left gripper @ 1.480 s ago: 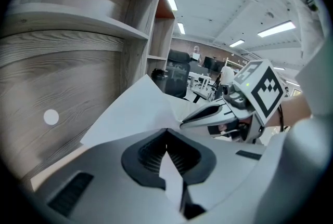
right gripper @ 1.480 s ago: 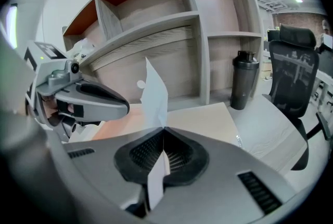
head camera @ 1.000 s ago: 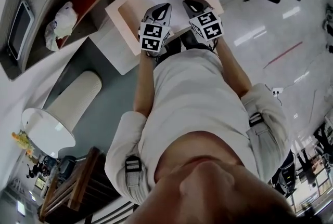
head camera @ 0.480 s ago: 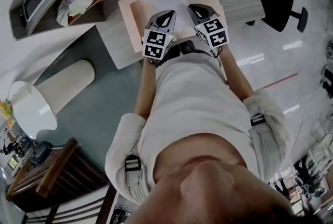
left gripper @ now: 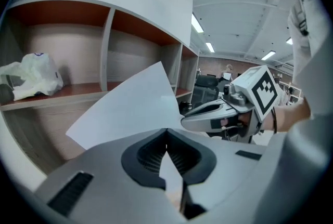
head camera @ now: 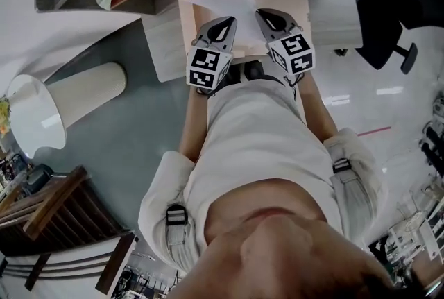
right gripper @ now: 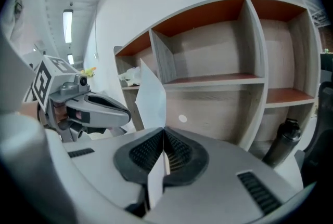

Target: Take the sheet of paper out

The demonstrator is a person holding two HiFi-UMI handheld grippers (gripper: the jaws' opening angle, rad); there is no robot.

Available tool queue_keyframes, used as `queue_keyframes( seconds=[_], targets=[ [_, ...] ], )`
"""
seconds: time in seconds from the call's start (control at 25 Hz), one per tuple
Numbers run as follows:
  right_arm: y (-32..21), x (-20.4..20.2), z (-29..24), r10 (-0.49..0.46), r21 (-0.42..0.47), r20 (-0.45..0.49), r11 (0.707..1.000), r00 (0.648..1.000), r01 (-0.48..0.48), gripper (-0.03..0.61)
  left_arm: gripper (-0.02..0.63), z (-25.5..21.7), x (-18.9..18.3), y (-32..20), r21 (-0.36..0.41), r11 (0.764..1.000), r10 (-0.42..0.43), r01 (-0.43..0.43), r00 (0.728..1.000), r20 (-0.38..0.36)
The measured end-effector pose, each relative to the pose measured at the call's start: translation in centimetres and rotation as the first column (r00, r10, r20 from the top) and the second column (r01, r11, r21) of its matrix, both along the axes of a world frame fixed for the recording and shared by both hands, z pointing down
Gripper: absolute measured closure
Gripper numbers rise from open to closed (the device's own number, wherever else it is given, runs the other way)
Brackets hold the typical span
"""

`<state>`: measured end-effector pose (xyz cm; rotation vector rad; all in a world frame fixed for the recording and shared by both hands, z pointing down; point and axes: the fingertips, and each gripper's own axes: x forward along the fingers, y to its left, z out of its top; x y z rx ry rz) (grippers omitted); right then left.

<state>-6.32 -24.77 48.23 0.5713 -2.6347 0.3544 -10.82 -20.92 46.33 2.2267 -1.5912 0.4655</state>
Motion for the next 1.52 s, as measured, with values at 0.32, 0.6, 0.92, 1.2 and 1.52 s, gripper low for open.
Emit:
queue_keyframes(
  seconds=[0.32, 0.6, 0.92, 1.2, 1.52],
  targets=[
    [1.2, -3.8, -4.6, -0.038, 0.089, 0.031, 0.995, 0.999, 0.035, 0.557, 0.597, -3.8, -4.1, 0.9, 0.074, 0.996, -0.043, 0.044, 0.999, -0.008],
    [2.4, -7.1, -8.7, -0.056, 0.157, 0.050, 0.987, 0.997, 0.047, 0.557, 0.597, -7.7, -8.0, 1.5, 0.143, 0.987, -0.066, 0.069, 0.997, -0.029],
    [2.6, -9.6, -13.8, -0.080, 0.236, 0.108, 0.970, 0.991, 0.053, 0.557, 0.597, -12.4, -10.7, 2.0, 0.236, 0.967, -0.091, 0.090, 0.996, -0.009],
    [3.6, -11.3, -17.5, -0.129, 0.302, 0.153, 0.950, 0.980, 0.078, 0.558, 0.597, -15.5, -12.4, 2.9, 0.322, 0.940, -0.129, 0.116, 0.992, 0.017],
    [4.7, -12.3, -20.5, -0.180, 0.346, 0.203, 0.933, 0.962, 0.102, 0.558, 0.597, -18.0, -13.8, 4.2, 0.367, 0.918, -0.173, 0.152, 0.985, 0.024]
  ],
)
